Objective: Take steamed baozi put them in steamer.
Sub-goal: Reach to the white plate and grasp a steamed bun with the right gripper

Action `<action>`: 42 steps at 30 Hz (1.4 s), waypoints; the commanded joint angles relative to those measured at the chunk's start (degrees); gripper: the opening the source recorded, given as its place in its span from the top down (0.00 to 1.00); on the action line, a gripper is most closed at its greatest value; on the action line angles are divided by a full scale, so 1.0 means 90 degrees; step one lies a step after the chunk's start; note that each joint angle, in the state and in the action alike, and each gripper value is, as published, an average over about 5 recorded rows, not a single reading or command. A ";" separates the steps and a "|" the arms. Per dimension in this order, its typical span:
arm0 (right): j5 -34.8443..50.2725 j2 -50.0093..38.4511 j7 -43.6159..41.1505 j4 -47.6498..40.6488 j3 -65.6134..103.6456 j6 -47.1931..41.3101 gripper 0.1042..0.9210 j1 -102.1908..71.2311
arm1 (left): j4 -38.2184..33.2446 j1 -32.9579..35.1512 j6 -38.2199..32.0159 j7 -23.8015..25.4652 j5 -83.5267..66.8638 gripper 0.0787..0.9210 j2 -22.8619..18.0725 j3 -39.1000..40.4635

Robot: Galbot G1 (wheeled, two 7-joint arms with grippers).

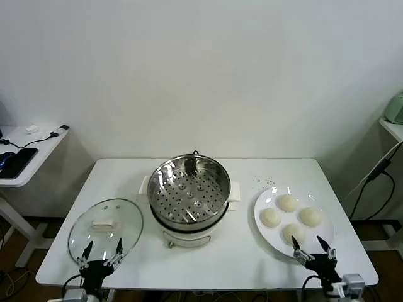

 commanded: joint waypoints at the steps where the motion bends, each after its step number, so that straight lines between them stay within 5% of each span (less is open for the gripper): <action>1: -0.0238 -0.1557 -0.0314 -0.0780 -0.0471 -0.0898 0.12 0.2435 | -0.0029 0.0007 0.0039 0.0020 -0.0002 0.12 0.0042 0.0073; 12: -0.0988 -0.4332 -0.4017 -0.3220 -0.6006 -0.0347 0.12 0.7836 | -0.0060 -0.0042 0.0138 0.0037 -0.0008 0.12 0.0064 0.0083; 17: -0.1640 -0.4362 -0.6671 -0.4736 -0.9076 0.1424 0.12 1.0612 | -0.0013 -0.0064 0.0135 0.0043 -0.0008 0.12 0.0057 0.0099; 21: -0.1752 -0.3896 -0.7756 -0.5560 -1.1156 0.2120 0.12 1.2441 | 0.0064 -0.0072 0.0097 0.0044 -0.0004 0.12 0.0047 0.0114; 29: -0.1470 -0.2859 -0.7569 -0.5696 -1.3504 0.1267 0.12 1.3818 | 0.0188 -0.0114 0.0058 0.0046 0.0002 0.12 0.0036 0.0115; 42: -0.1166 -0.1784 -0.6604 -0.5848 -1.3000 -0.0143 0.12 1.2262 | 0.0306 -0.0182 0.0040 0.0062 -0.0002 0.12 0.0045 0.0122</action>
